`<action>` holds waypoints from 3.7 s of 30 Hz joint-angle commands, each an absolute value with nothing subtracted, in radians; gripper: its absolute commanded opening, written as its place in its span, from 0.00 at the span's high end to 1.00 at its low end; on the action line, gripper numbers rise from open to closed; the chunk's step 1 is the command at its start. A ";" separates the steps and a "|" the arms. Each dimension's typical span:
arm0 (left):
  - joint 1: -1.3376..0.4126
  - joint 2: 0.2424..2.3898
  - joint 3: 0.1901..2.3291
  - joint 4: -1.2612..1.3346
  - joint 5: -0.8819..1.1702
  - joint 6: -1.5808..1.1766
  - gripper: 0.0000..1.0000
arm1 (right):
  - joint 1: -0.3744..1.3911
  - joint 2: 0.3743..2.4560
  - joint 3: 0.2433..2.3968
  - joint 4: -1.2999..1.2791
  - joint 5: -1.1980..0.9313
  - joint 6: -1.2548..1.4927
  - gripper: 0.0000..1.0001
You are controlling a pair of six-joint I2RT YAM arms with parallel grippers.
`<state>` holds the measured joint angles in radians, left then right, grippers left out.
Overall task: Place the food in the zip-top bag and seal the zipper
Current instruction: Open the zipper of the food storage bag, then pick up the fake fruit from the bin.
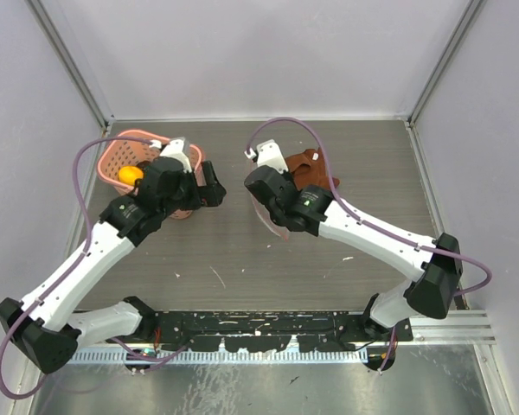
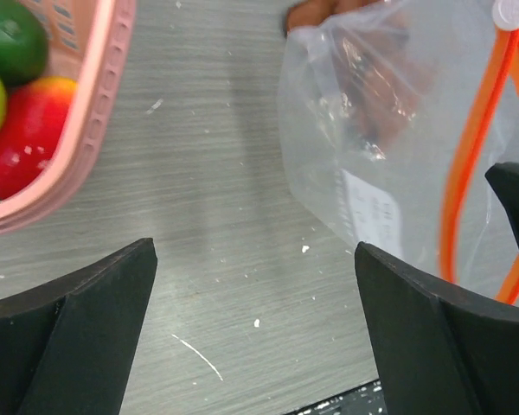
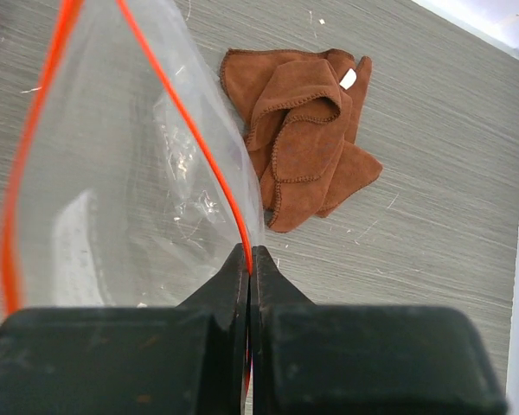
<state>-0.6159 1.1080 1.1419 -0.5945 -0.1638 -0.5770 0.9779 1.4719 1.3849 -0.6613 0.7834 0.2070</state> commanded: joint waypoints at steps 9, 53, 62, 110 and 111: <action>-0.387 1.107 1.237 -0.665 -0.135 -0.402 0.02 | 1.002 1.510 1.464 -0.668 0.778 0.214 1.00; -0.462 1.193 1.042 -0.400 0.247 -0.707 1.00 | 1.077 1.581 1.518 -0.661 0.766 0.212 0.85; -0.462 1.159 1.014 -0.406 0.193 -0.733 1.00 | 1.078 1.520 1.468 -0.724 0.758 0.261 0.69; -0.450 1.179 1.127 -0.498 0.209 -0.648 0.52 | 1.088 1.551 1.399 -0.551 0.836 0.192 1.00; -0.444 1.170 1.130 -0.507 0.202 -0.641 0.51 | 1.088 1.553 1.399 -0.551 0.834 0.193 1.00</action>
